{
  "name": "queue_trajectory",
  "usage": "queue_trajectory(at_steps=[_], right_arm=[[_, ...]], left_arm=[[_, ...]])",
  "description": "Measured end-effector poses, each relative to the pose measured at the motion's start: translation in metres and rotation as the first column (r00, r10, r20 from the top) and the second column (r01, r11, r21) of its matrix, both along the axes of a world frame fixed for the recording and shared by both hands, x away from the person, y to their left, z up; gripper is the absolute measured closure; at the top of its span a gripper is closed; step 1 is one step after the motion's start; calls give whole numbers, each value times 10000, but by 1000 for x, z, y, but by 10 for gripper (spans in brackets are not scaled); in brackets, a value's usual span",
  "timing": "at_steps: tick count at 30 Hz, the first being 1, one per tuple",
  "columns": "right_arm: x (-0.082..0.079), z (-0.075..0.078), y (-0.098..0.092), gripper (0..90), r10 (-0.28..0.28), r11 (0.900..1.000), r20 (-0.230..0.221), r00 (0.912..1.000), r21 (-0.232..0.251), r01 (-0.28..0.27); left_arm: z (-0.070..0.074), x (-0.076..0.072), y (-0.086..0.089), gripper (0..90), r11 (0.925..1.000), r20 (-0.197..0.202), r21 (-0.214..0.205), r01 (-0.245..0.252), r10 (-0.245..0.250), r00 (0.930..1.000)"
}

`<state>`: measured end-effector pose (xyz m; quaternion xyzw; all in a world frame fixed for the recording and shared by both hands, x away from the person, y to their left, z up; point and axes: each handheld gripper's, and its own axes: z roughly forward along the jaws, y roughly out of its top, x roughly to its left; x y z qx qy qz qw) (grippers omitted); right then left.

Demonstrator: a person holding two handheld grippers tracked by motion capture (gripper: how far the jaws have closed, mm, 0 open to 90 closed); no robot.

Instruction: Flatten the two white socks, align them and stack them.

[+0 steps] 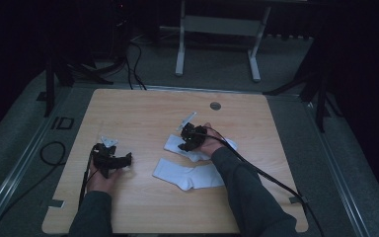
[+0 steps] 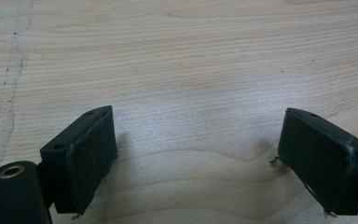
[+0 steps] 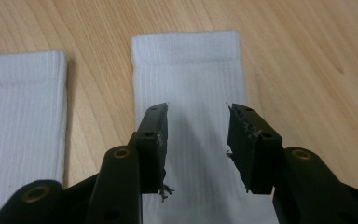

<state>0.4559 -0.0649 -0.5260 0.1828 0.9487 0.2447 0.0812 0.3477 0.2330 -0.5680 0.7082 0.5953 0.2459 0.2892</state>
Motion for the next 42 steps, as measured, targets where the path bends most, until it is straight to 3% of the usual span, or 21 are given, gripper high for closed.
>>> queue_trajectory(at_steps=[6, 9, 12, 18, 24, 28, 42], right_arm=[[6, -10, 6, 542, -41, 9999, -425, 9991, -132, 35], [11, -11, 3, 549, -272, 9994, -819, 9963, 173, 287], [11, -11, 4, 580, -205, 9998, -725, 9972, 52, 209], [11, -10, 2, 802, -538, 9985, -618, 9966, 27, 540], [7, -8, 2, 836, -474, 9988, -345, 9983, -153, 468], [1, 7, -6, 837, -352, 9994, -72, 9994, -24, 352], [-15, 82, -57, 835, -671, 9921, 1034, 9924, 1123, 554]], left_arm=[[0, 0, 0, 115, 10000, -1, 3, 1, -1, 10000], [0, 0, 0, 115, 10000, -1, 4, 2, -2, 10000], [0, 0, 0, 115, 10000, 1, 3, 1, -1, 10000], [0, 0, 0, 116, 10000, 1, 2, 0, 0, 10000], [0, 0, 0, 116, 10000, 2, 2, -1, 1, 10000], [0, 0, 0, 116, 10000, 4, -6, -7, 7, 10000], [0, 0, 0, 116, 10000, 6, 13, 5, -5, 10000]])
